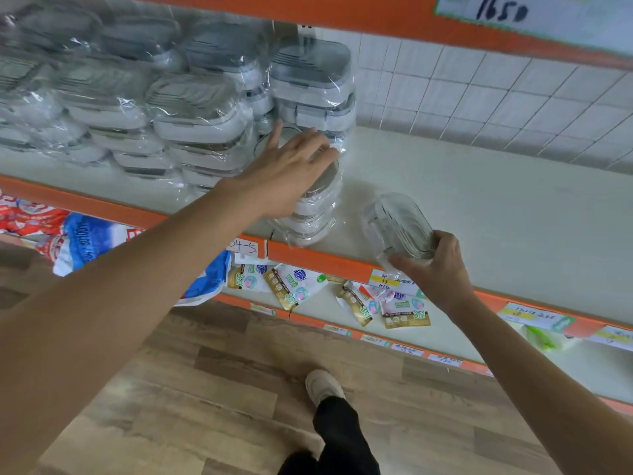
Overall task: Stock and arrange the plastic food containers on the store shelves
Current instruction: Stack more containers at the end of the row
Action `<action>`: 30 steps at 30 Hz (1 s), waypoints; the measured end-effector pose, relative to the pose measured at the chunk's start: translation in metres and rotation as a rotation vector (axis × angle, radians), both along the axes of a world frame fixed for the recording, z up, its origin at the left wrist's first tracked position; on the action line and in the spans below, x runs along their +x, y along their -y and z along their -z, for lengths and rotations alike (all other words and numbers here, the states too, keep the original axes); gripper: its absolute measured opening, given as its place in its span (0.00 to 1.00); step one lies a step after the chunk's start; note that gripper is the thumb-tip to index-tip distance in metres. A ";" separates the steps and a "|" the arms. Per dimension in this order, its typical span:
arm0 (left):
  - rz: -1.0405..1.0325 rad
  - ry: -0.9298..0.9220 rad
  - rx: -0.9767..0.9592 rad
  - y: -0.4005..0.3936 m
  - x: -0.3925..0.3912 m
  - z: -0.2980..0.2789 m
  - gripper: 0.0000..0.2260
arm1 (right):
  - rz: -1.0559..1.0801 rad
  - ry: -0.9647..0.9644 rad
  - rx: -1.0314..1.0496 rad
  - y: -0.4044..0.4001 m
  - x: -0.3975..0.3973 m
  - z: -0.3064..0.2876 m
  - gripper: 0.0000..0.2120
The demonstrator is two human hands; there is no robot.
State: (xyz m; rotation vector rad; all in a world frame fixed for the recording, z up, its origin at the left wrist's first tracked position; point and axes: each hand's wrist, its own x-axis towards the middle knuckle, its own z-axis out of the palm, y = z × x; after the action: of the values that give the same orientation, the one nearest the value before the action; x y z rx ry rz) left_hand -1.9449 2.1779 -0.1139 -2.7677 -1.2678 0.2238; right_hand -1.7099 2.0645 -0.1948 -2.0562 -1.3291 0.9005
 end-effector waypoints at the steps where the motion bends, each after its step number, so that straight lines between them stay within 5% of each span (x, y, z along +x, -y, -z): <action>1: 0.017 -0.005 0.025 0.000 -0.001 -0.002 0.40 | 0.000 -0.001 -0.007 0.001 -0.001 0.000 0.33; 7: 0.036 -0.042 0.102 0.019 -0.009 -0.019 0.39 | -0.057 0.035 -0.001 0.013 -0.009 -0.015 0.34; 19: -0.077 0.030 -0.112 0.126 -0.066 -0.105 0.44 | -0.432 0.334 0.176 0.078 -0.047 -0.098 0.38; 24: -0.088 -0.002 0.004 0.157 -0.099 -0.175 0.44 | -0.647 0.448 0.357 0.096 -0.064 -0.167 0.40; 30: -0.052 0.060 0.177 0.162 -0.101 -0.252 0.45 | -0.616 0.541 0.563 0.103 -0.054 -0.256 0.40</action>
State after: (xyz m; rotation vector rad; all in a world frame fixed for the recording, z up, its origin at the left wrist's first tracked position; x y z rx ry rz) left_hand -2.0456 2.0158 0.1377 -2.6129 -1.3063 0.0301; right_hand -1.7636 1.9611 0.0609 -1.4965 -2.2645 0.1121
